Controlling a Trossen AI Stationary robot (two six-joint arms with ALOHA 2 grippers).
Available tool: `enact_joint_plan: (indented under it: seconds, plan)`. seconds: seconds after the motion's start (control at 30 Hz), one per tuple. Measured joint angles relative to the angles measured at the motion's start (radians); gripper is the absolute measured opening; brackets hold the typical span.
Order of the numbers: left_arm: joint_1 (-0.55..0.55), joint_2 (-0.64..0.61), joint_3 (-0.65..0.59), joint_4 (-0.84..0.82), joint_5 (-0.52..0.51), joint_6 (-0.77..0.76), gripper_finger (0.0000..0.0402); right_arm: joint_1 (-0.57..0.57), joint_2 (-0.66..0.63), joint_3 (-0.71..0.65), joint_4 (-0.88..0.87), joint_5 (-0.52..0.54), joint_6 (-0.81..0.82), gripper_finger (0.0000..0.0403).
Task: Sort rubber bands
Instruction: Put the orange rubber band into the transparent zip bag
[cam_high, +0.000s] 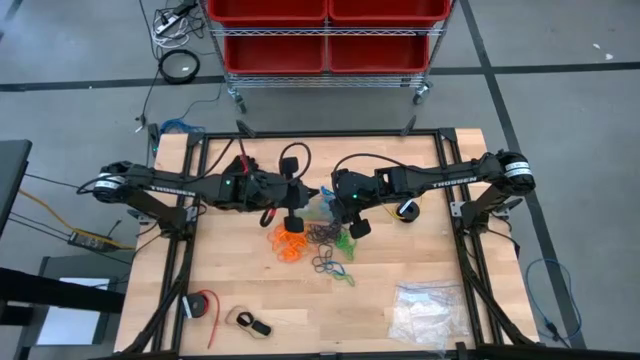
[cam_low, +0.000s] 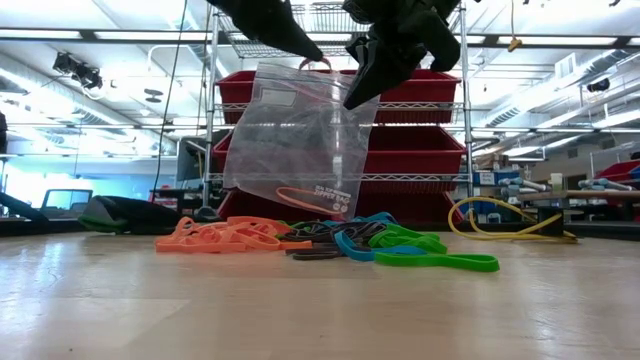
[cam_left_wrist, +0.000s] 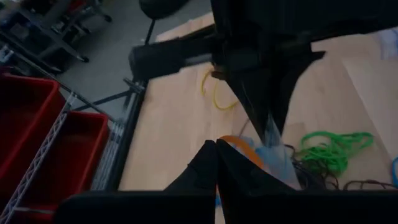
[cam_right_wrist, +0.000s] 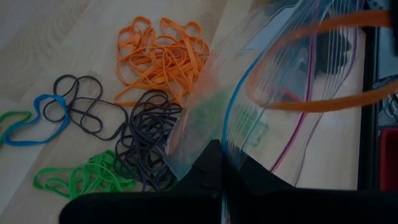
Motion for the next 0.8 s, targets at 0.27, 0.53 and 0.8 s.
enact_joint_plan:
  seconds: [0.27, 0.53, 0.8]
  plan:
    - [-0.002, 0.000, 0.000, -0.058, 0.001, -0.034, 0.0117, 0.000, 0.000, 0.000, -0.005, 0.000, 0.000, 0.0000]
    - [-0.006, -0.053, 0.000, -0.141, -0.037, -0.083, 0.0198, 0.000, 0.000, 0.000, -0.010, 0.000, 0.000, 0.0000]
    - [-0.029, -0.261, -0.035, -0.204, -0.049, -0.192, 0.0204, 0.000, 0.000, 0.000, -0.023, 0.000, 0.000, 0.0000]
